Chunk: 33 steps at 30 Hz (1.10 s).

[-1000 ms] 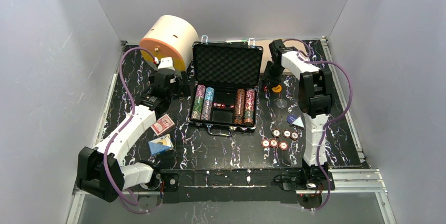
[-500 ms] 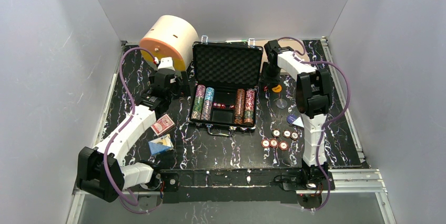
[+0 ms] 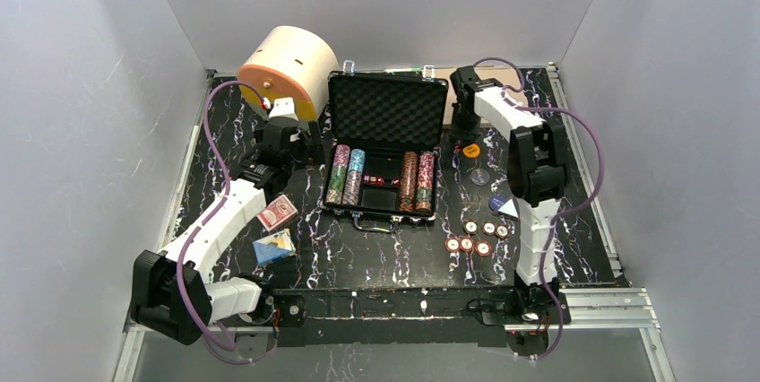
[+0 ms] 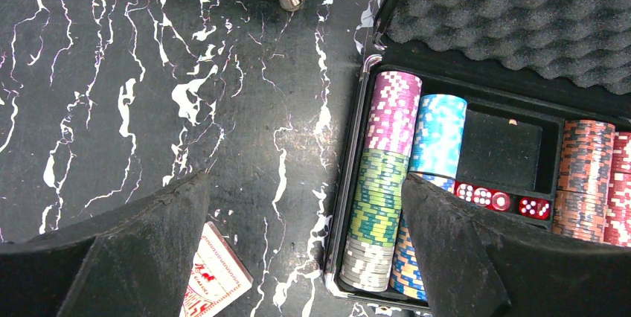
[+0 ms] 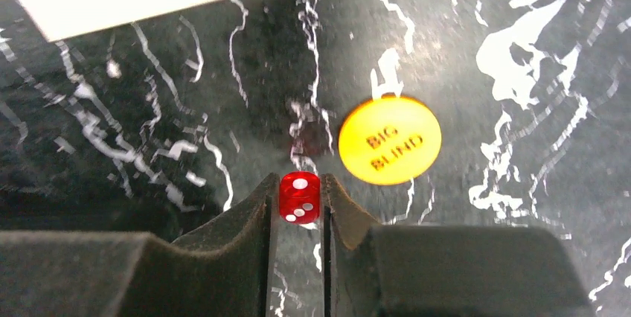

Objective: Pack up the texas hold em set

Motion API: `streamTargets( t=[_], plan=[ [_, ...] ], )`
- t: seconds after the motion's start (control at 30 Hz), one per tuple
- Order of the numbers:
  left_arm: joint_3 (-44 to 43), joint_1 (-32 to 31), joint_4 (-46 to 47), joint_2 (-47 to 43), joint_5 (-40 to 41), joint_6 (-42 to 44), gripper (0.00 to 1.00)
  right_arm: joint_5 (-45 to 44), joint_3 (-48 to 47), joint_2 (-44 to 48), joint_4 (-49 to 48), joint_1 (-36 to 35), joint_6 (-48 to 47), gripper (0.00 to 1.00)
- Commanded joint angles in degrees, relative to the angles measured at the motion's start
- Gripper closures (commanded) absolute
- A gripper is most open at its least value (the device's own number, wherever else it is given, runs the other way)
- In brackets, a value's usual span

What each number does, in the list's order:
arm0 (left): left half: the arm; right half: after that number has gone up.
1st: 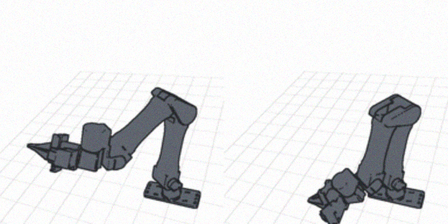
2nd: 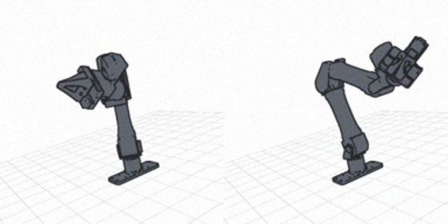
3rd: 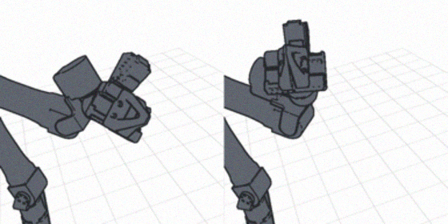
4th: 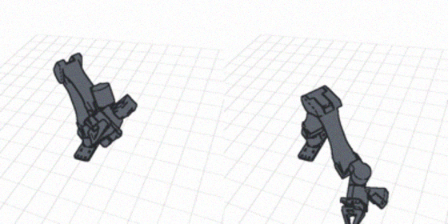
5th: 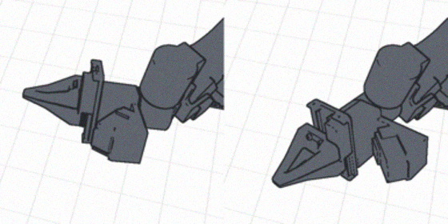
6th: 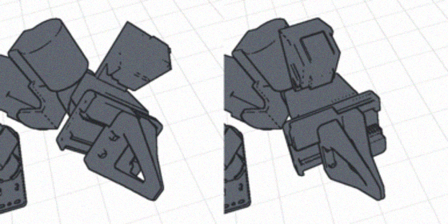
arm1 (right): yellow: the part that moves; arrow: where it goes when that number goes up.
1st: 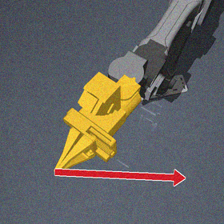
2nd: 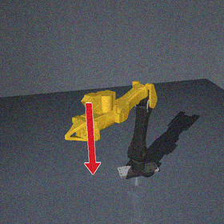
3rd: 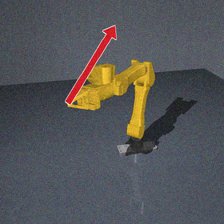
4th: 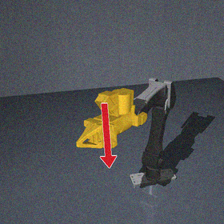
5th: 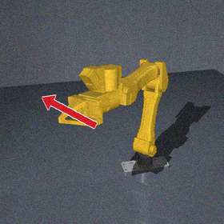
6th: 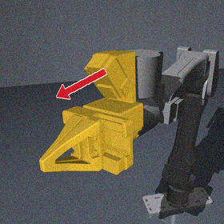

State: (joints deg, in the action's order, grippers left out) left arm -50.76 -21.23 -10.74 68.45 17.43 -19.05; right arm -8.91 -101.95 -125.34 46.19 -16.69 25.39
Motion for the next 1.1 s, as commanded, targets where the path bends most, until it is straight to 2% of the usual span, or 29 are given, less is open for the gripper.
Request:
streamTargets(
  t=[0.0, 0.23, 0.37, 0.47, 0.57, 0.73, 0.97, 1.07],
  plan=[
    [-0.65, -0.21, 0.12, -1.12, 0.55, 0.11, 0.02, -0.7, 4.06, 12.9, -1.09, -0.17, 5.0, 0.77],
    [-0.47, -0.21, 0.22, -1.29, 0.54, -0.81, 0.02, 5.6, 20.41, 29.84, -7.44, -3.74, 16.81, 0.77],
    [-0.26, -0.21, 0.11, -1.62, 0.11, -1.13, 0.02, 5.4, 23.46, 32.71, -11.56, -11.47, 18.31, 0.76],
    [0.04, -0.21, 0.18, -1.79, -0.27, -1.47, 0.02, 6.63, 21.65, 29.63, -13.17, -16.51, 16.5, 0.75],
    [0.21, -0.21, 0.1, -1.98, -0.73, -1.67, 0.02, 7.15, 16.98, 23.86, -10.39, -19.75, 16.28, 0.74],
    [0.68, -0.21, 0.09, -2.5, -1.21, -1.78, 0.02, 11.29, 7.67, 12.92, -5.18, -20.85, 17.64, 0.75],
    [0.93, -0.21, -0.24, -3.23, -0.99, -1.7, 0.02, 12.3, 2.23, 5.93, -2.72, -22.92, 16.48, 0.73],
    [1.01, -0.21, -0.25, -3.38, -1.42, -1.77, 0.02, 9.45, 0.8, 5.05, -2.3, -24.24, 16.0, 0.73]
  ],
)
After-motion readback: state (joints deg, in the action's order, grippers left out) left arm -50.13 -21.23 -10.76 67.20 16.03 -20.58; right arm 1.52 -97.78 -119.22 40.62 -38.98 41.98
